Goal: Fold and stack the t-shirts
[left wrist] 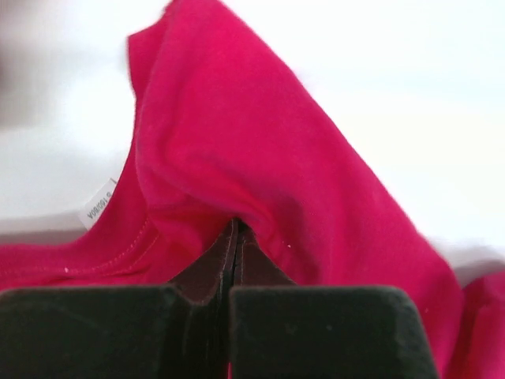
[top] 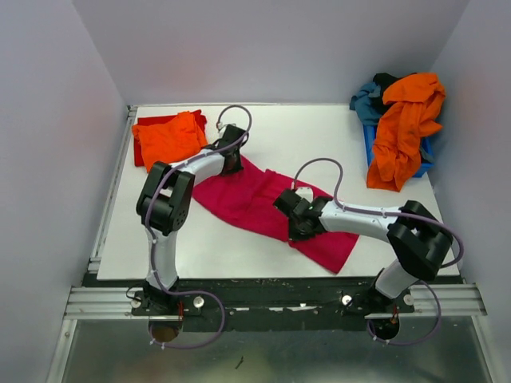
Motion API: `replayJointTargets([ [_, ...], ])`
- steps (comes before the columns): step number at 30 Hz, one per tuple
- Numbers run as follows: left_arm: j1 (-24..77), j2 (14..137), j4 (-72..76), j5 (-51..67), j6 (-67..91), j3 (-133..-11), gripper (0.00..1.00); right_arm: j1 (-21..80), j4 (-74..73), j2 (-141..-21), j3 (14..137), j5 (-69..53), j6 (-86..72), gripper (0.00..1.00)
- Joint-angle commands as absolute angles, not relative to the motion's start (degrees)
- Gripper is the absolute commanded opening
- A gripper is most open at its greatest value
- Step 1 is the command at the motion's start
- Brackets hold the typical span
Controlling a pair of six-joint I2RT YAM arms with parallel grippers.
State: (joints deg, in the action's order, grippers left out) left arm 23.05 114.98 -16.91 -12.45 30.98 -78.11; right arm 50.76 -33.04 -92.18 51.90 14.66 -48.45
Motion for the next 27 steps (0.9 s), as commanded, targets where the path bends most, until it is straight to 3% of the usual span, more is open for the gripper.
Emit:
replayJointTargets([
  [1, 27.1, 122.1, -19.5, -9.0, 30.8, -84.1, 0.00, 54.9, -32.3, -95.2, 51.4, 4.3, -52.8, 0.01],
  [8, 30.8, 132.1, -21.6, -5.1, 32.6, -99.6, 0.00, 57.0, -19.3, -93.3, 51.6, -3.0, -49.1, 0.01],
  [14, 33.3, 140.1, -22.8, -0.9, 33.7, -111.6, 0.00, 55.5, -23.5, -85.6, 56.3, 4.4, -42.5, 0.04],
  [20, 33.8, 145.8, -21.6, 3.7, 37.2, -120.8, 0.00, 41.5, -25.7, -76.9, 55.9, 0.4, -36.2, 0.12],
  [23, 33.8, 149.4, -21.7, 5.2, 39.1, -126.8, 0.00, 34.6, -24.1, -75.3, 55.5, -2.7, -32.8, 0.33],
  [27, 33.7, 153.9, -21.0, 7.9, 41.5, -134.2, 0.00, 25.5, -24.2, -80.3, 59.6, -6.6, -29.8, 0.35],
])
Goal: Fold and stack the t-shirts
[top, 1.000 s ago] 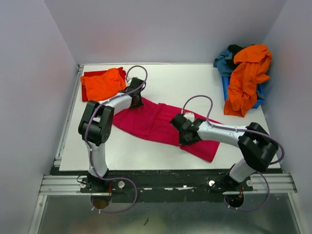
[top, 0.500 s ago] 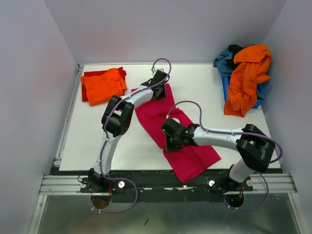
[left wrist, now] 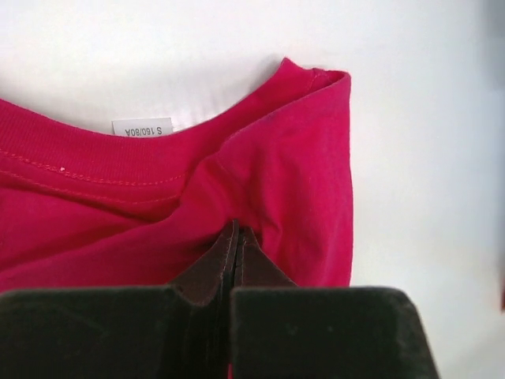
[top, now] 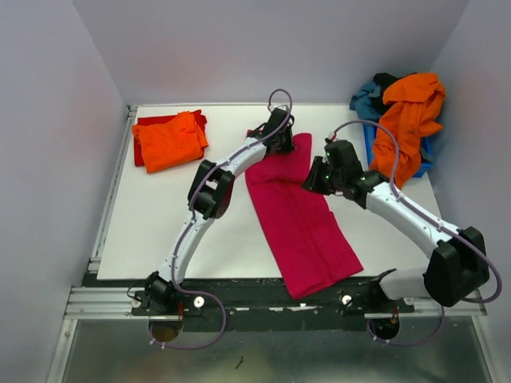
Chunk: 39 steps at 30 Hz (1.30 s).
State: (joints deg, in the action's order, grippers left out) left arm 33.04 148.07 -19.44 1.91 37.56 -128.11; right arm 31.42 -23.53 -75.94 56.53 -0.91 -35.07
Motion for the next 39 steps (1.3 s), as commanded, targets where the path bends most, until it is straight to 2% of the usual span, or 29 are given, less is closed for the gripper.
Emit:
replayJointTargets([
  [1, 33.7, 154.2, -20.7, 8.0, 41.7, -135.4, 0.00, 23.4, -23.3, -81.6, 60.4, -8.4, -29.4, 0.36],
  [5, 32.5, 151.5, -18.6, 8.7, 40.1, -135.1, 0.00, 16.2, -20.1, -88.8, 65.1, -13.3, -28.7, 0.40],
  [8, 31.9, 145.4, -16.0, 8.5, 37.7, -129.5, 0.01, 13.0, -19.6, -96.0, 70.9, -14.8, -29.0, 0.43],
  [17, 30.6, 122.6, -8.4, 5.9, 35.2, -104.1, 0.36, 10.5, -22.0, -113.7, 88.2, -16.2, -28.9, 0.46],
  [26, 27.1, 105.9, -5.3, -1.4, 39.0, -75.0, 0.54, 9.1, -25.0, -120.7, 92.9, -13.4, -28.4, 0.46],
  [30, 24.4, 104.2, -2.3, -0.1, 40.1, -67.9, 0.54, 9.1, -25.2, -123.0, 94.0, -14.2, -28.4, 0.46],
  [36, 22.2, 107.1, -0.6, 2.3, 40.5, -66.5, 0.54, 9.1, -26.1, -126.3, 96.1, -15.7, -28.4, 0.46],
  [39, 21.2, 109.5, 1.8, 5.1, 41.7, -66.5, 0.56, 9.1, -27.2, -128.5, 97.8, -16.0, -28.2, 0.41],
])
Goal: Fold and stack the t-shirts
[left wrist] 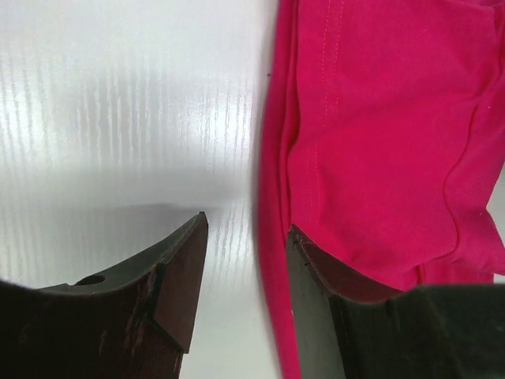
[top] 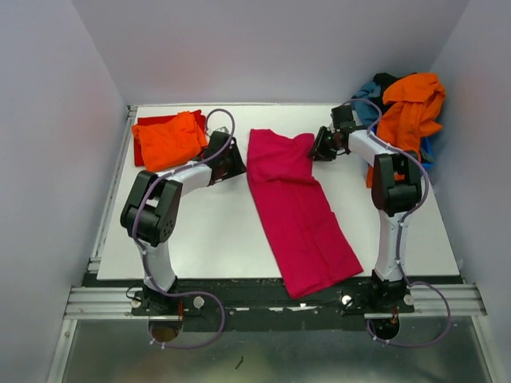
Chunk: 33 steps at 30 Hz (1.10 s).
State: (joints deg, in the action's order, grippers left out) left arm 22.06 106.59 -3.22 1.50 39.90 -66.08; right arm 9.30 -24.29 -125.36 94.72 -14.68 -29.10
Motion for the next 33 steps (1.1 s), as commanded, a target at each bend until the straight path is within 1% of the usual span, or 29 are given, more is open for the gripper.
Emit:
replayJointTargets([
  [1, 21.1, 110.2, 3.1, 5.9, 41.8, -66.4, 0.57, 9.1, -27.3, -129.2, 98.3, -16.5, -28.2, 0.39],
  [3, 21.0, 111.4, 4.0, 6.5, 42.2, -66.9, 0.59, 9.1, -27.3, -130.2, 98.9, -16.8, -28.3, 0.35],
  [4, 21.0, 112.1, 4.5, 6.7, 42.4, -67.1, 0.59, 9.1, -27.2, -130.7, 99.1, -16.6, -28.4, 0.32],
  [5, 21.0, 112.8, 4.6, 6.8, 42.6, -67.8, 0.59, 9.1, -27.2, -131.1, 99.7, -16.7, -28.6, 0.27],
  [8, 20.9, 115.0, 5.0, 6.8, 43.4, -69.6, 0.58, 9.1, -27.9, -132.5, 102.1, -16.6, -28.4, 0.07],
  [10, 20.9, 116.9, 5.3, 6.7, 44.0, -71.1, 0.57, 9.1, -28.6, -133.6, 104.1, -16.2, -28.4, 0.01],
  [16, 20.7, 122.8, 7.6, 9.1, 47.1, -76.4, 0.53, 8.8, -30.1, -137.2, 111.3, -14.5, -29.1, 0.01],
  [18, 20.6, 125.1, 7.2, 9.5, 47.8, -79.5, 0.49, 8.3, -30.8, -138.8, 114.6, -14.5, -29.4, 0.01],
  [19, 20.6, 126.4, 6.7, 9.5, 48.0, -80.9, 0.44, 8.0, -31.0, -139.7, 116.2, -14.5, -29.6, 0.01],
  [20, 20.5, 127.5, 6.0, 9.4, 48.2, -82.7, 0.42, 7.7, -31.1, -140.4, 117.8, -14.7, -29.9, 0.01],
  [22, 20.4, 129.6, 5.5, 9.3, 48.4, -85.7, 0.38, 6.9, -31.3, -142.1, 120.9, -15.5, -30.2, 0.01],
  [24, 20.3, 131.9, 4.7, 9.5, 48.8, -89.0, 0.37, 6.2, -31.3, -143.5, 123.3, -16.5, -30.8, 0.01],
  [29, 20.3, 140.0, -1.9, 10.0, 47.7, -102.9, 0.37, 4.1, -29.5, -144.4, 125.9, -17.2, -33.7, 0.01],
  [31, 20.2, 143.4, -5.9, 9.7, 46.7, -111.7, 0.37, 3.3, -27.3, -144.3, 125.8, -17.4, -35.2, 0.01],
  [33, 20.1, 147.3, -10.3, 10.1, 46.0, -119.8, 0.33, 2.6, -25.8, -144.8, 126.2, -18.2, -36.5, 0.01],
])
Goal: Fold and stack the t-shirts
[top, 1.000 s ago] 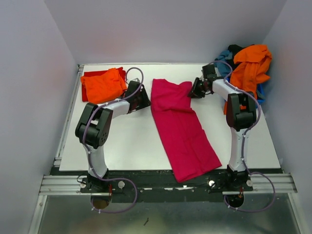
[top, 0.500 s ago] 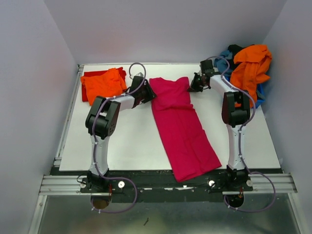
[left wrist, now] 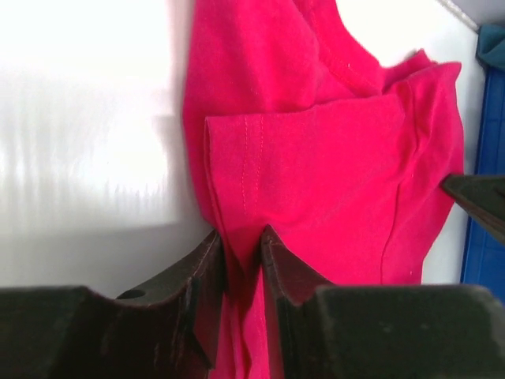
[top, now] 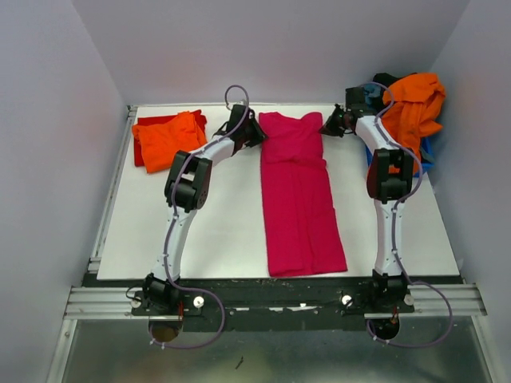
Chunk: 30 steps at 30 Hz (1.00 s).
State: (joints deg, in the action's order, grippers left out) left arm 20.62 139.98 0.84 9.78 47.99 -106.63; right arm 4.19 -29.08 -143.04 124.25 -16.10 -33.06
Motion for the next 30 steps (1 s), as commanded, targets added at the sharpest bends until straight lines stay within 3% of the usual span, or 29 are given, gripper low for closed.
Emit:
replayJointTargets([
  [1, 20.0, 149.3, -11.9, 10.4, 46.0, -123.2, 0.30, 2.5, -25.5, -145.5, 127.4, -18.5, -36.7, 0.01],
  [4, 20.0, 153.9, -14.8, 11.1, 46.1, -131.6, 0.30, 1.8, -26.2, -148.6, 132.4, -20.9, -37.0, 0.05],
  [7, 19.6, 154.6, -16.4, 11.9, 46.1, -133.3, 0.58, 1.3, -27.8, -149.4, 134.7, -21.0, -37.6, 0.56],
  [8, 19.5, 153.2, -16.2, 11.3, 45.7, -131.1, 0.66, 1.2, -27.9, -148.5, 133.7, -19.9, -37.5, 0.66],
  [9, 19.3, 151.1, -15.4, 10.4, 45.4, -128.3, 0.75, 1.2, -27.9, -147.2, 132.3, -18.9, -37.4, 0.68],
  [11, 18.9, 146.8, -12.8, 9.3, 44.3, -121.8, 0.91, 1.3, -27.1, -143.5, 128.1, -17.8, -36.5, 0.69],
  [13, 18.5, 142.4, -12.4, 8.1, 42.8, -116.9, 0.93, 1.3, -25.6, -139.4, 123.0, -17.7, -35.6, 0.68],
  [21, 20.0, 121.1, -9.5, 3.8, 37.1, -90.2, 0.94, 3.9, -14.2, -112.9, 87.3, -17.6, -35.2, 0.67],
  [25, 22.8, 108.8, -6.3, -1.9, 39.5, -72.2, 0.99, 5.7, -10.5, -100.1, 69.4, -15.5, -37.2, 0.65],
  [30, 27.2, 93.5, -1.6, -3.3, 42.1, -52.1, 0.87, 7.0, -11.8, -83.6, 49.1, -13.8, -36.1, 0.58],
])
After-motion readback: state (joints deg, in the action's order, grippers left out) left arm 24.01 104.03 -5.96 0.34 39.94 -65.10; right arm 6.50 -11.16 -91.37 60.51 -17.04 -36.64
